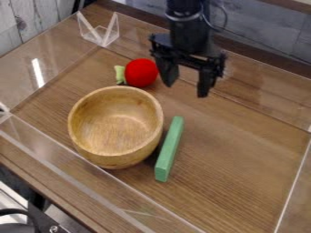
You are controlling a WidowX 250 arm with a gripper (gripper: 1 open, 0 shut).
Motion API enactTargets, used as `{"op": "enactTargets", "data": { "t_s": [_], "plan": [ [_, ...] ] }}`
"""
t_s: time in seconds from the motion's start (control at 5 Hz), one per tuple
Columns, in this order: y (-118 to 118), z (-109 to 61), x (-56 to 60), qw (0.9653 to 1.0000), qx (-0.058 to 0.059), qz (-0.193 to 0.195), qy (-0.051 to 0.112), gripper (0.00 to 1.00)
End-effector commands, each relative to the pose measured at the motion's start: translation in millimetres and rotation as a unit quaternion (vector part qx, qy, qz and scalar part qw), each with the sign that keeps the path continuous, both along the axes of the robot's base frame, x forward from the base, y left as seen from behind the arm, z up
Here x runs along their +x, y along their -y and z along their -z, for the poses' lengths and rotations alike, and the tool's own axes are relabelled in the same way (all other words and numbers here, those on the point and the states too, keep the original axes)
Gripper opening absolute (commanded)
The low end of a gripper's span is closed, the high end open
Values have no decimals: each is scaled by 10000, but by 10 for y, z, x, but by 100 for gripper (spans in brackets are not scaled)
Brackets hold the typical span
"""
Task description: Move the red fruit to the left
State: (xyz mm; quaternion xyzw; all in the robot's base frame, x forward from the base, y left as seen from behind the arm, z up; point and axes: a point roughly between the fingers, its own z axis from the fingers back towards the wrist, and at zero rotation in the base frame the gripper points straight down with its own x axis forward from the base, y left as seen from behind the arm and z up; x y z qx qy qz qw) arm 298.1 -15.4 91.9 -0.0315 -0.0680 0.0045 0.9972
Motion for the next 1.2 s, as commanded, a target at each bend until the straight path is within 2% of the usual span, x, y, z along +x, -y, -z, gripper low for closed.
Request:
{"op": "enactTargets", "data": {
  "t_s": [0.0,0.2,0.4,0.6,0.8,1.0],
  "plan": [
    [105,-161,104,9991,17,116,407,100],
    [113,-189,86,9990,54,43,450,100],
    [129,-134,125,9988,86,357,327,100],
    [79,-1,102,9987,123,451,220,100],
    [-59,73,107,9985,155,481,204,100],
    [-183,12,218,9985,211,443,259,100]
  ]
}}
